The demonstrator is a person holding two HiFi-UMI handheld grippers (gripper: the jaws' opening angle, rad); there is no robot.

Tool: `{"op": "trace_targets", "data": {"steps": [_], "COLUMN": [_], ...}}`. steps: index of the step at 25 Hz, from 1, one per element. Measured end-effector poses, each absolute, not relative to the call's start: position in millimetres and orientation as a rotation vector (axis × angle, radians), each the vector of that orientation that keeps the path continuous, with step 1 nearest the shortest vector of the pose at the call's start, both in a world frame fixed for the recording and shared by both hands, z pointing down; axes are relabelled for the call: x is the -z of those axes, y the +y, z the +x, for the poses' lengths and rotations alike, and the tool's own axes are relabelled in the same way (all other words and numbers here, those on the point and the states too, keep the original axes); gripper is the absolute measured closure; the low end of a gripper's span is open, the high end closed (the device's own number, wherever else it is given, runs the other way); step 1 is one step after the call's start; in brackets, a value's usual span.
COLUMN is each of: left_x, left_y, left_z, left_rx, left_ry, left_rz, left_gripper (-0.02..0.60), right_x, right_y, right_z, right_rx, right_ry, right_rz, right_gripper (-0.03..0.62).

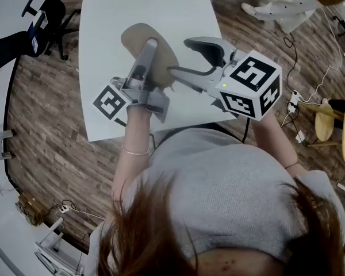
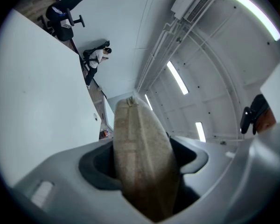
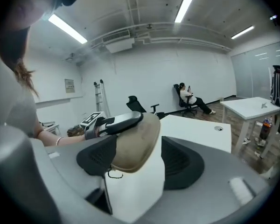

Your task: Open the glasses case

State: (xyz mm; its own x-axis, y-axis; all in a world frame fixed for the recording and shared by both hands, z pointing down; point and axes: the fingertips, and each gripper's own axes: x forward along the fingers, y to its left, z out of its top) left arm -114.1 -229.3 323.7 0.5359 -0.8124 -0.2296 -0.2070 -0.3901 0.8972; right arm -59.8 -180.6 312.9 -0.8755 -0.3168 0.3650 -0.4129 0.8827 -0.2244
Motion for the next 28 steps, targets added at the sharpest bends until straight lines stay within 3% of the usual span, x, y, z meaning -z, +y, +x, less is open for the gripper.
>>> {"op": "trace_targets", "data": {"steps": [11,19,21,28], "left_x": [-348.9,-370.8,-382.1,-427.5], "left_y": [-225.4,-226.2,-228.7,-231.6], "left_z": [-87.1,-88.1,-96.1,-138.3], "left_rx": [0.814,0.682,0.606,0.368], "left_ry": [-0.837,-0.942,-1.029,-1.331], "left_rz": [1.875,1.967,1.976,1.969], "left_gripper": [0.256,0.247,0.192,0.189], "right_x": [-364.7,-394.6,-408.0,-464.7], "right_y": [-176.8,-173.6,-173.2,-182.2], "right_z": [-79.7,-80.5,-79.2,-82.8], "right_rx": [-0.596,-0.776,-0.81,-0.862], "right_ry": [-2.493,-2.448,-2.439,-2.333], "right_rz": [0.488,0.484,0.494,0.524], "right_gripper": [0.182,0.223,0.226,0.24]}}
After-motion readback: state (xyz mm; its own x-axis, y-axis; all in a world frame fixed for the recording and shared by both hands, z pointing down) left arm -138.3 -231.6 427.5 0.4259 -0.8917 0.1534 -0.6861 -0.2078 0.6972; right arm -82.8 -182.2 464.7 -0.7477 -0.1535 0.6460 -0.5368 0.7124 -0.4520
